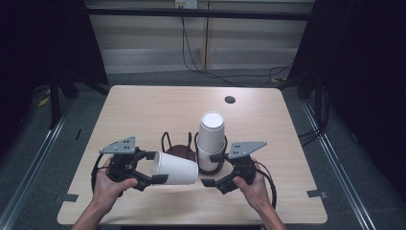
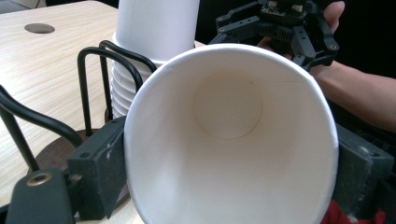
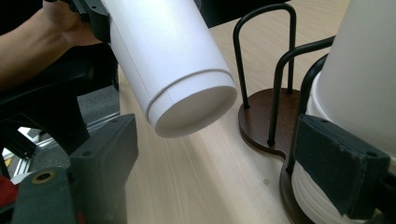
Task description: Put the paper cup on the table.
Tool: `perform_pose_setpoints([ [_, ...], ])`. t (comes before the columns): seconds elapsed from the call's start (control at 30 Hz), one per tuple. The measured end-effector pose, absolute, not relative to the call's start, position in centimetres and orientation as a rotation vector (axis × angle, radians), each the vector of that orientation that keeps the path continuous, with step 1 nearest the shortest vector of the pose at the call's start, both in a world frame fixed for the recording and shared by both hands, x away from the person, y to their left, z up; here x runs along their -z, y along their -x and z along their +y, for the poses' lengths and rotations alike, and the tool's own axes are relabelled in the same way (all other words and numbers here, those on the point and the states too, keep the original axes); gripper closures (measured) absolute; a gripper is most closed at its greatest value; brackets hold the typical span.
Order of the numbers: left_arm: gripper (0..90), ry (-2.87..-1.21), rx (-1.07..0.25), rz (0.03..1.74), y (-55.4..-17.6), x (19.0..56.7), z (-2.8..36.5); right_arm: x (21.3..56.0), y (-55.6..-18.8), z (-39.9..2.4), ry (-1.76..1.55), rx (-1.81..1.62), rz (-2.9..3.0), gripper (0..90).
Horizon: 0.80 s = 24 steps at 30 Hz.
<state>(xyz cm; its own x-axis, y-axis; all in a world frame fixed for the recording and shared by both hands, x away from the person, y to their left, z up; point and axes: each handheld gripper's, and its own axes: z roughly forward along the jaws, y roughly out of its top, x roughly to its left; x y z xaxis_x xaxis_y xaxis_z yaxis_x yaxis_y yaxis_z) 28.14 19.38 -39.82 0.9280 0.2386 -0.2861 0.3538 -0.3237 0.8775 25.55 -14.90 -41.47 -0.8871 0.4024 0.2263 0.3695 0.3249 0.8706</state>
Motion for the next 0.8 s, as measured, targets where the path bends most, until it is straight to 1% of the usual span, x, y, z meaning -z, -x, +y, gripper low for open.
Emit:
perform_pose_setpoints([
  [0.37,13.3,-2.014,0.083,0.469,-28.0,39.7,20.5,41.3,-25.5,-15.6,-0.778,-1.647,2.488,14.6],
  [0.8,13.1,-2.085,0.066,0.569,-28.7,39.6,23.5,41.8,-25.4,-15.7,-0.807,-1.615,2.509,14.6],
])
